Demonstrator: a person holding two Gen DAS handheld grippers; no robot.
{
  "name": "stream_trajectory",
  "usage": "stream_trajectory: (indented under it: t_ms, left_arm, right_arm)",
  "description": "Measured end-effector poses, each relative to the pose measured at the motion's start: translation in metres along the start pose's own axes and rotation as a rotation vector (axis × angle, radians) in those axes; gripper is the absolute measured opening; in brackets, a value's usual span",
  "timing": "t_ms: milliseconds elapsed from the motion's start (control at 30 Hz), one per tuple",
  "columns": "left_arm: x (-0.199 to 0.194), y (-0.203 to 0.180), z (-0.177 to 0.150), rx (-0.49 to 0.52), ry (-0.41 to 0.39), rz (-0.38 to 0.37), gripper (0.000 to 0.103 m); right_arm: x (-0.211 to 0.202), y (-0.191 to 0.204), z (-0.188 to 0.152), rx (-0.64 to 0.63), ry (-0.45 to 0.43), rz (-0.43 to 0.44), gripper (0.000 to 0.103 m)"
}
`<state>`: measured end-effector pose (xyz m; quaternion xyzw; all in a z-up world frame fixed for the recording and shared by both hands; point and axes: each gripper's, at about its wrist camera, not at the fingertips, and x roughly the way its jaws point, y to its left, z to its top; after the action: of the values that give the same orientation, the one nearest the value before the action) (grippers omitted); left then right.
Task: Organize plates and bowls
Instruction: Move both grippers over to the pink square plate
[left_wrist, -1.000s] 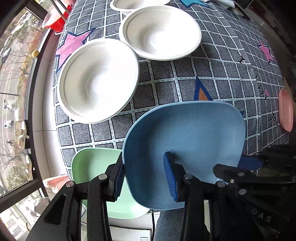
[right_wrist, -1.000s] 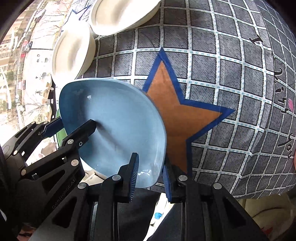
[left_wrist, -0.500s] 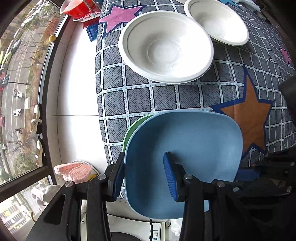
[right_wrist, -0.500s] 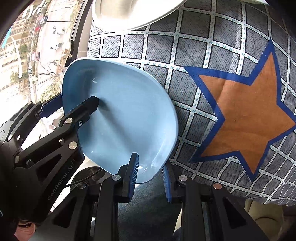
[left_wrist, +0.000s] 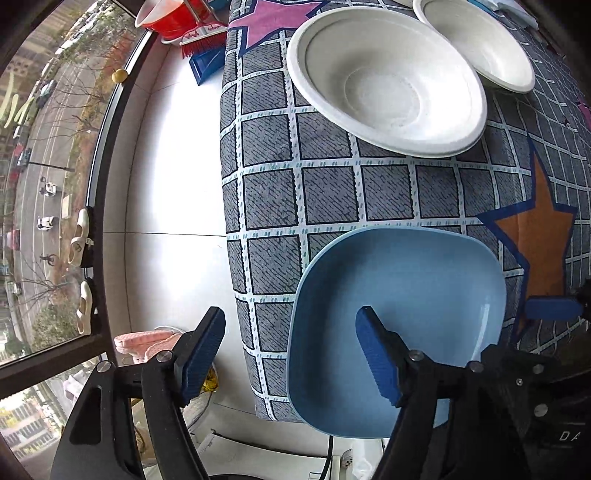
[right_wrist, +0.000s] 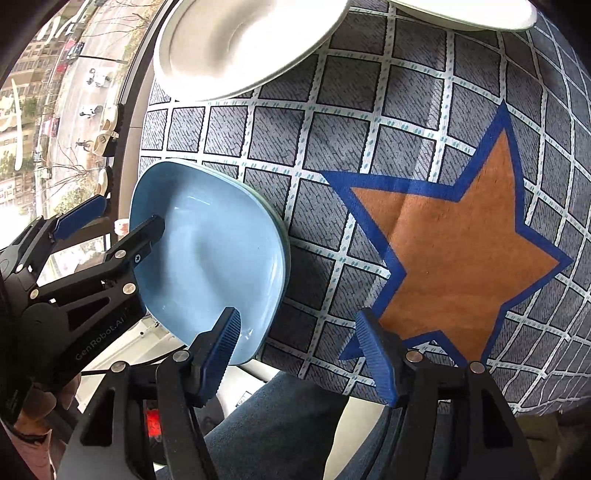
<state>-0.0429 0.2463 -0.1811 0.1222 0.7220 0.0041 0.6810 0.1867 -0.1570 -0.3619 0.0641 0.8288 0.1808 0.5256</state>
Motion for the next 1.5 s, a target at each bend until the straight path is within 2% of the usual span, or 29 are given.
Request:
stream_trajectory:
  t_ms: [133,200,233,300,333,533,633,700,733,767,800,833,867,967,1067,1267,1500]
  left_arm:
    - [0.013,-0.005,-0.001,-0.003,0.034,-0.036,0.076]
    - [0.015,-0.008,0.000,-0.001,0.033,-0.076,0.077]
    - [0.016,-0.011,0.001,0.000,0.039,-0.090,0.076]
    - [0.015,-0.017,0.002,-0.008,0.034,-0.124,0.076]
    - [0.015,-0.019,0.004,-0.016,0.033,-0.133,0.073]
    - [0.009,-0.024,0.022,-0.081,0.029,-0.175,0.072]
    - [0.002,-0.032,0.029,-0.060,0.024,-0.138,0.074]
    - [-0.005,-0.036,0.029,-0.048,0.019,-0.107,0.077]
    - [-0.009,-0.037,0.028,-0.047,0.013,-0.099,0.079]
    - [-0.014,-0.036,0.026,-0.047,0.007,-0.083,0.079]
    - [-0.019,-0.036,0.025,-0.048,0.003,-0.080,0.080]
    - [-0.025,-0.035,0.023,-0.054,-0.002,-0.085,0.080]
    - [-0.031,-0.033,0.021,-0.061,-0.007,-0.091,0.081]
    - [-0.047,-0.037,0.020,-0.058,-0.021,-0.113,0.081]
    - [-0.062,-0.052,0.027,-0.016,-0.046,-0.144,0.081]
    - [-0.093,-0.136,0.065,0.179,-0.095,-0.193,0.082]
    - [-0.107,-0.250,0.099,0.427,-0.122,-0.229,0.082]
  right_arm:
    - [0.026,0.013,0.004,-0.015,0.022,-0.007,0.064]
    - [0.031,0.015,0.004,-0.009,0.019,0.007,0.035]
    - [0.036,0.021,0.008,-0.006,0.015,0.017,0.035]
    - [0.029,0.016,0.004,-0.015,0.001,0.034,0.018]
    - [0.028,0.020,0.008,-0.020,-0.007,0.045,0.016]
    - [0.017,0.024,0.033,0.002,-0.049,0.014,0.015]
    - [0.014,0.025,0.043,0.007,-0.067,0.012,0.015]
    - [0.014,0.026,0.046,0.005,-0.072,-0.006,0.018]
    - [0.013,0.026,0.047,0.001,-0.076,-0.013,0.023]
    - [0.011,0.025,0.045,-0.006,-0.084,-0.021,0.045]
    - [0.007,0.025,0.044,-0.010,-0.103,-0.044,0.071]
    - [0.003,0.022,0.039,-0.018,-0.133,-0.055,0.080]
    - [-0.002,0.021,0.036,-0.025,-0.164,-0.055,0.084]
    - [-0.010,0.007,0.023,-0.006,-0.187,-0.073,0.084]
    - [-0.011,-0.017,0.013,0.081,-0.201,-0.084,0.084]
    - [-0.021,-0.082,-0.015,0.343,-0.251,-0.064,0.084]
    - [-0.032,-0.163,-0.065,0.618,-0.312,-0.090,0.084]
